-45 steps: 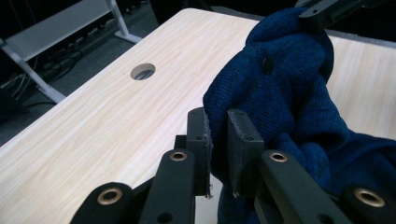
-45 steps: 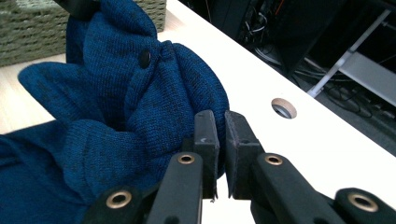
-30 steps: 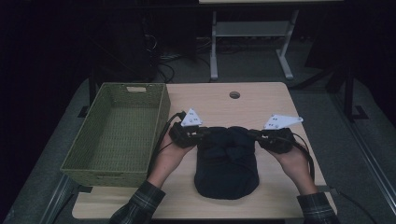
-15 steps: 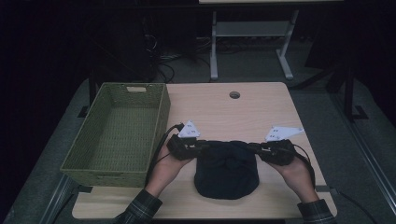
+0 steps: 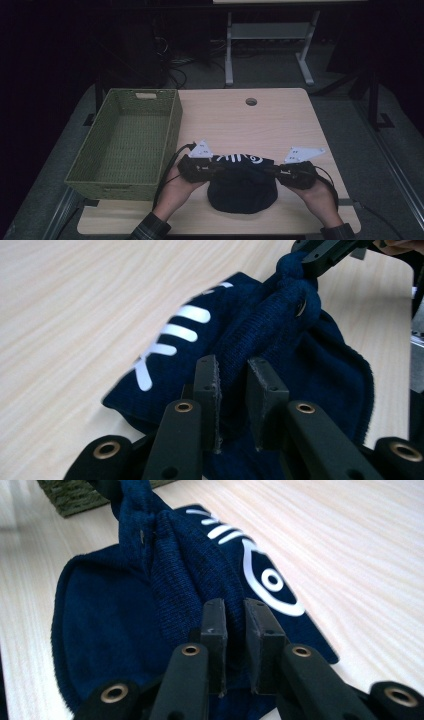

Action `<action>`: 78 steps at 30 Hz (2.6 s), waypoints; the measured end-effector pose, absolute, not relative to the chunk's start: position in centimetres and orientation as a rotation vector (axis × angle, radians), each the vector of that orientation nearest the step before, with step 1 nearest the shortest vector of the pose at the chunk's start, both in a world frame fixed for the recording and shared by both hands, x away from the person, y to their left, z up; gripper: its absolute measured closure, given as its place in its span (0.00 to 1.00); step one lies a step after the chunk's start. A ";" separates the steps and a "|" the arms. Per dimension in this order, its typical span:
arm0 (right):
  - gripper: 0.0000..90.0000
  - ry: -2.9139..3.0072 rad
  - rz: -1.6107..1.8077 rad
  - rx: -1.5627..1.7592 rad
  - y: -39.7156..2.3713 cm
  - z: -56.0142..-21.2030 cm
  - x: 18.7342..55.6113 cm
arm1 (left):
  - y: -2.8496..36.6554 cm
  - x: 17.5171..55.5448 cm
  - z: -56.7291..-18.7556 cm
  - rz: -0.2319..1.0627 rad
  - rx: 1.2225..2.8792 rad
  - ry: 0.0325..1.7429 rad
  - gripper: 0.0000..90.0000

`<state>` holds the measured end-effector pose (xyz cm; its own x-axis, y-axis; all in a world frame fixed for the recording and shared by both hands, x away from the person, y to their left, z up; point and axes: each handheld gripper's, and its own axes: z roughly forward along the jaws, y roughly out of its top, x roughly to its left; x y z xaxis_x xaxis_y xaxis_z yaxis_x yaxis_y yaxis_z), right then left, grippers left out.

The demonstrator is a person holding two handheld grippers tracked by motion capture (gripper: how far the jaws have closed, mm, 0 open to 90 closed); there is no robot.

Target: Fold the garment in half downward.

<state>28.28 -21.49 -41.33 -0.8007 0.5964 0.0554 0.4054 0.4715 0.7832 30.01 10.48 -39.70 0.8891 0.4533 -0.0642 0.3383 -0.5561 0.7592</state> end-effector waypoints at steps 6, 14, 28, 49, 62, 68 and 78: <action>0.86 2.511 1.256 0.895 -21.7 -42.1 27.1 | 10.6 29.2 -40.5 0.143 2.228 0.565 0.83; 0.84 2.543 1.264 0.891 -21.5 -43.0 25.9 | 10.7 27.6 -41.7 0.109 2.272 0.554 0.83; 0.62 2.551 1.313 0.876 -21.7 -43.1 23.4 | 11.4 26.0 -41.0 0.105 2.283 0.527 0.76; 1.00 2.475 1.366 0.934 -22.8 -41.8 26.9 | 9.6 31.8 -39.3 0.146 2.178 0.679 1.00; 1.00 2.645 1.278 0.862 -20.7 -45.2 25.2 | 7.9 34.5 -43.6 0.110 2.333 0.716 1.00; 1.00 2.701 1.214 0.806 -19.1 -45.9 24.6 | 6.7 35.0 -44.7 0.182 2.402 0.653 1.00; 1.00 2.748 1.219 0.731 -17.3 -46.3 24.1 | 6.0 36.6 -44.9 0.124 2.389 0.640 1.00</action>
